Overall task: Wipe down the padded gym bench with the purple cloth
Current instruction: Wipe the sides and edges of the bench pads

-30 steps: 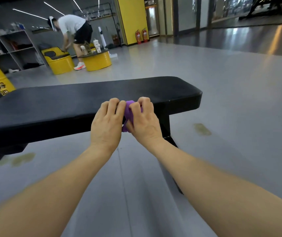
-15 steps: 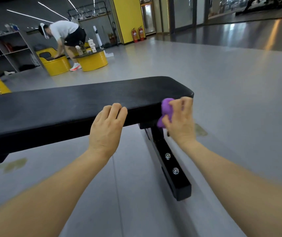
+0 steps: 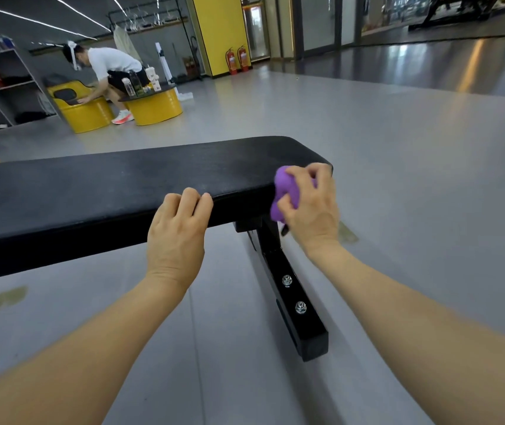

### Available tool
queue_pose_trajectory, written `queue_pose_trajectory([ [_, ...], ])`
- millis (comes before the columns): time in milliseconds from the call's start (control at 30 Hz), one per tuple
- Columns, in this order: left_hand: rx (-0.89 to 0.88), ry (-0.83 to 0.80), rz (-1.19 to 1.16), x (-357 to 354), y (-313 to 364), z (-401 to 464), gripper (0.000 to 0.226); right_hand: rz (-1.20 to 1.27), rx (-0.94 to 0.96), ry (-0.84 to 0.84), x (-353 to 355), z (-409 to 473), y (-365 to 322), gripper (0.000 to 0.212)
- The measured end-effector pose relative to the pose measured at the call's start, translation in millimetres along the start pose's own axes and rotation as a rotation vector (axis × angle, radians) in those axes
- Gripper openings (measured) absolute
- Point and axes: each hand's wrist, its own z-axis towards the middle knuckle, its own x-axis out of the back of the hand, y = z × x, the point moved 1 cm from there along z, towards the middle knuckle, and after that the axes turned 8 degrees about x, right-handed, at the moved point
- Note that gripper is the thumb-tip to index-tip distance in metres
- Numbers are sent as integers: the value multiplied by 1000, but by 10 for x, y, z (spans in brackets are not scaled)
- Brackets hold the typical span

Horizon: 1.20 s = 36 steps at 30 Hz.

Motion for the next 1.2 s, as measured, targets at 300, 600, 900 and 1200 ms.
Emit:
queue_pose_trajectory([
  [300,-37,-36,67,128,11,48,51,2,66,1,-38,-39,-402,34],
  [600,-73,-107,79,139,103,107,56,13,-130,-67,77,-17,143,34],
  [900,-178,-96,-54,155,562,310,56,86,-672,48,228,25,535,34],
  [1200,-207,-130,-55,-72,766,449,58,233,-599,18,-92,-54,578,36],
])
